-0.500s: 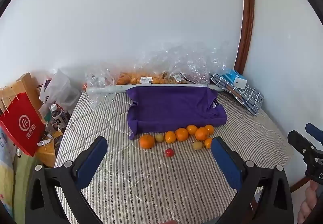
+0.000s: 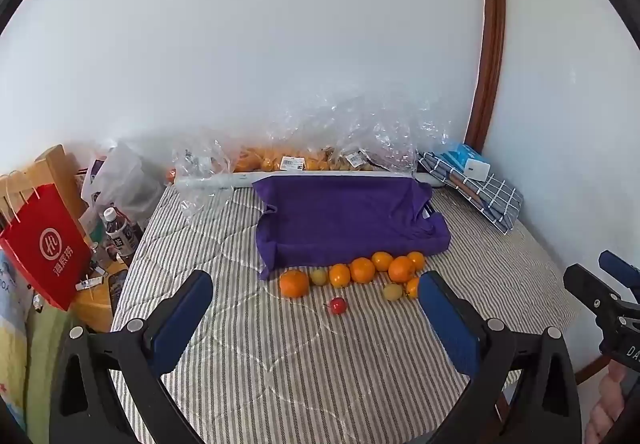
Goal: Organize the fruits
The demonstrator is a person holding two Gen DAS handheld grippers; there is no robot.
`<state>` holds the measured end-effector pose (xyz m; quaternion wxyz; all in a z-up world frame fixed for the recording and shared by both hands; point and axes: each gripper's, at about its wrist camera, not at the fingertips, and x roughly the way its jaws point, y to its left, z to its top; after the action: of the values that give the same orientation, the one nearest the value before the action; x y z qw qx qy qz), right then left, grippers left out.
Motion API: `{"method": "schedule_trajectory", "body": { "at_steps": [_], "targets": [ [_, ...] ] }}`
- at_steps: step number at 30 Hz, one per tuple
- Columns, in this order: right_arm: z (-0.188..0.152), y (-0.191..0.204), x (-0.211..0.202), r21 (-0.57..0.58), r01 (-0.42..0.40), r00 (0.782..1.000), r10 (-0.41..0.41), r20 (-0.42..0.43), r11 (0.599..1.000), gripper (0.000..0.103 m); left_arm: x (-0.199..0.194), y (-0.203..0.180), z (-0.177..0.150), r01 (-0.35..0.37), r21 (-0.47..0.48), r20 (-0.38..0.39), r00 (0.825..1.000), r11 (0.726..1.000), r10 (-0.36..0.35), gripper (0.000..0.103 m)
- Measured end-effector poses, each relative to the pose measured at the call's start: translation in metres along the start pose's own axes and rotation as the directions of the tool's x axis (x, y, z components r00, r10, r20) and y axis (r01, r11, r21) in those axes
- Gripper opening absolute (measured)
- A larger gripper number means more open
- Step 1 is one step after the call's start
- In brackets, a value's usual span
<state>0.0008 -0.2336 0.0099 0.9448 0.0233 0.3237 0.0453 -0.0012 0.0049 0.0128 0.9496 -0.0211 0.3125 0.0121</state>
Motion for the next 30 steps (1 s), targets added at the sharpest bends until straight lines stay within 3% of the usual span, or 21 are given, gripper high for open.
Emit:
{"method": "schedule_trajectory", "body": {
  "at_steps": [30],
  "targets": [
    [-0.0030, 0.0053, -0.0044, 0.000, -0.024, 1.000, 0.024, 0.005, 1.000, 0.103, -0.0032, 0.0052, -0.0005, -0.002, -0.024, 0.026, 1.000, 1.000, 0.003, 0.103]
  ]
}}
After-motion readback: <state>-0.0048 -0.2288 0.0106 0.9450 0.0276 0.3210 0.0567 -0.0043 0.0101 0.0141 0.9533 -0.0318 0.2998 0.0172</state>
